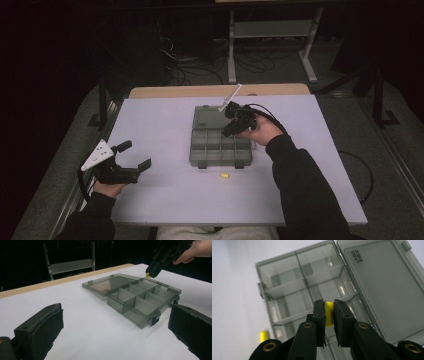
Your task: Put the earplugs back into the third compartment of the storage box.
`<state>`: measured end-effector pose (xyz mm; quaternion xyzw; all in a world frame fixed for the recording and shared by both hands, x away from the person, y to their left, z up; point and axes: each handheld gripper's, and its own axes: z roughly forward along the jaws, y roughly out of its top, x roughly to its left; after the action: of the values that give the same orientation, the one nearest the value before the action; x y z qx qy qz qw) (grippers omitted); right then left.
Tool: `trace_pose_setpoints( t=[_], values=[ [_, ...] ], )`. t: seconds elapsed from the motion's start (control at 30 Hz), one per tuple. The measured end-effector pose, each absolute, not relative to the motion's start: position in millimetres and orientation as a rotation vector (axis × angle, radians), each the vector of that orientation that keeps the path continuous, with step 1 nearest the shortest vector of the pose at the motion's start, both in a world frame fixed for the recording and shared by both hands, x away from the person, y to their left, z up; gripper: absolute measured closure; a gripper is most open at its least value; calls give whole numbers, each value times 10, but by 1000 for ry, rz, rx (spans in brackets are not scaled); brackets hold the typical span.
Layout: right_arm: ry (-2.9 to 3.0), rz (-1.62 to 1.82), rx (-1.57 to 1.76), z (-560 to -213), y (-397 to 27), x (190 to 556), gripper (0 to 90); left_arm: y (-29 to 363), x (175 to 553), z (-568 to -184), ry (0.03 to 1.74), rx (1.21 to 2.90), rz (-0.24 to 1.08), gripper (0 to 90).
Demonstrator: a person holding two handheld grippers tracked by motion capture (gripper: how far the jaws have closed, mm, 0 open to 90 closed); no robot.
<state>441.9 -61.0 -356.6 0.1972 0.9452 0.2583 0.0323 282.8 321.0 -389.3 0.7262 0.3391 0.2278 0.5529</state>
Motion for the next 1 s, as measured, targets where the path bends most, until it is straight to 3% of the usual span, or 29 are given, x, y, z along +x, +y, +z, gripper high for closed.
trace_pose_setpoints(
  t=[0.73, 0.9, 1.0],
  values=[
    [2949, 639, 625, -3897, -547, 4614, 756, 3210, 2826, -3892, 799, 1716, 535, 0],
    [2937, 637, 620, -3882, -546, 4593, 652, 3212, 2828, -3893, 799, 1716, 533, 0],
    [2934, 669, 645, -3833, -548, 4554, 534, 3208, 2829, -3894, 796, 1717, 530, 0]
  ],
)
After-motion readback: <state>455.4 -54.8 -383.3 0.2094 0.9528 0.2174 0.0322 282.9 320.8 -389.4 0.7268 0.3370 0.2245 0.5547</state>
